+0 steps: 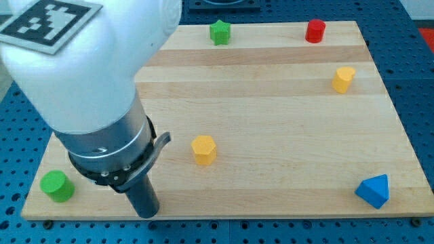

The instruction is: Move the arm to the bottom of the board

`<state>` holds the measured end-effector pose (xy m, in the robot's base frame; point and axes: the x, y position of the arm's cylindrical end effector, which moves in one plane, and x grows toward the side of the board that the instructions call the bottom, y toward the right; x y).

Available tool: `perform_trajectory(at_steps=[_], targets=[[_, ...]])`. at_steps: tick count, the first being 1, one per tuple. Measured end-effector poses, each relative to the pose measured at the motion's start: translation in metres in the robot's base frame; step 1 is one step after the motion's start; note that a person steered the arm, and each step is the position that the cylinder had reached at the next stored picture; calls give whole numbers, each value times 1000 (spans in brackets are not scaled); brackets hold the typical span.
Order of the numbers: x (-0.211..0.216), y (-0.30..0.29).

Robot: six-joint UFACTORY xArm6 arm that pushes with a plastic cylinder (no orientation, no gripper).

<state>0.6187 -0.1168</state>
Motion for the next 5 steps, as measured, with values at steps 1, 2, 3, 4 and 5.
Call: perform_trajectory(at_steps=[1,2,3,4,5], targets=[[0,-16],[-1,-35],[0,-49],[0,-54],[0,-55]])
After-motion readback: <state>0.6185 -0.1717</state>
